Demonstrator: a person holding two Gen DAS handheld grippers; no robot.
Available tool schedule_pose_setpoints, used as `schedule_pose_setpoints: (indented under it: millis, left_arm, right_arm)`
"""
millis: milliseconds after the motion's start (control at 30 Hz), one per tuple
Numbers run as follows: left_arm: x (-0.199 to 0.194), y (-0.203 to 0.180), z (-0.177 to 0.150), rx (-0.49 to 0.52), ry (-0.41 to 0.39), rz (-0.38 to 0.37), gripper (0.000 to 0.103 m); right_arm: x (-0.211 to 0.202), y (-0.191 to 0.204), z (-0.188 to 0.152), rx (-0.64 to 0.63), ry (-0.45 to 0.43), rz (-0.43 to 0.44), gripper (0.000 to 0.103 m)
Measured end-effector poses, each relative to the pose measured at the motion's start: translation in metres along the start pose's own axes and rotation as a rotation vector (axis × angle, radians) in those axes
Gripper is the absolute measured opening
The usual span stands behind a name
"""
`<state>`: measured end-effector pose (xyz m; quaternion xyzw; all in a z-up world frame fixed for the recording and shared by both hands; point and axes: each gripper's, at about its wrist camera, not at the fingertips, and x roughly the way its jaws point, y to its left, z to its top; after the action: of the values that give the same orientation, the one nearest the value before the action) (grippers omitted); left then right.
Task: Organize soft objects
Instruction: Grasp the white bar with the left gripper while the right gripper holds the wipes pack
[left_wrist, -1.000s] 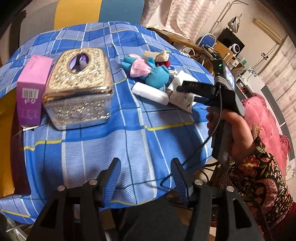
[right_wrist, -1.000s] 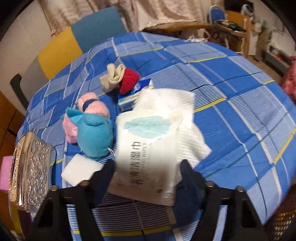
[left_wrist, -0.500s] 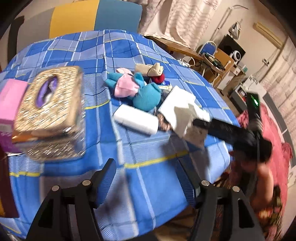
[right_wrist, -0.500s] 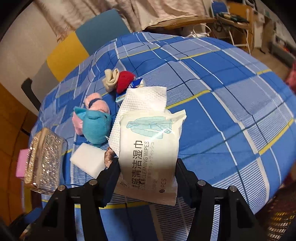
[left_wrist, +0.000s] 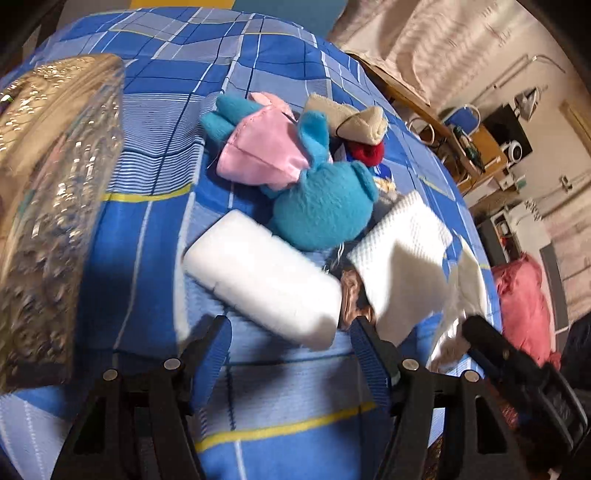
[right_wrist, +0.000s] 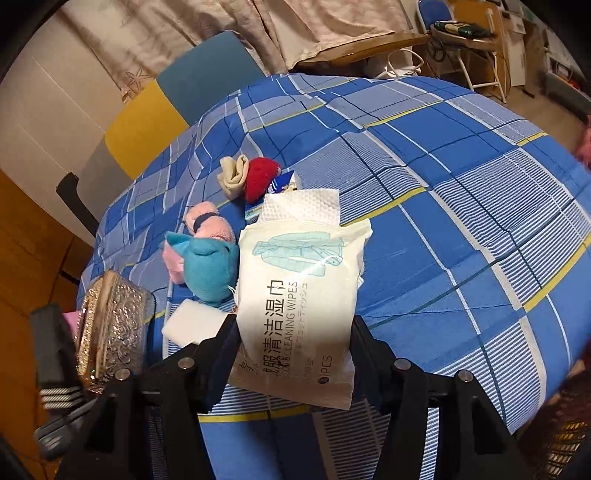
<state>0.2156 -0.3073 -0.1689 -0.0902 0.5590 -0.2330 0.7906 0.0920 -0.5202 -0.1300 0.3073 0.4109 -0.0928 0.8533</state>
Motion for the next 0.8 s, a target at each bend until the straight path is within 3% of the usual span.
schedule_pose_setpoints:
  millis: [167,267,367,600,800]
  left_arm:
    - [0.008,-0.002,0.012,0.000,-0.045,0.044,0.066]
    - [0.011,0.006,0.012,-0.048,-0.060,0.078,0.046]
    - [0.011,0.018,0.009,-0.066,-0.061,0.038,0.041]
    - [-0.018,0.013,-0.007,0.064,-0.106,0.024,0.023]
    - [-0.058,0.010,-0.031,0.143,-0.147,-0.020,0.020]
  right_arm:
    - [0.001,-0.002,0.001,0.012,0.004,0.008,0.060]
    - [0.001,-0.001,0.000,0.009,0.007,0.010,0.060]
    - [0.001,0.001,0.000,-0.005,0.003,0.014,0.060]
    - [0.002,0.007,-0.002,-0.034,0.003,0.041,0.060]
    - [0.000,0.012,-0.003,-0.066,-0.017,0.041,0.060]
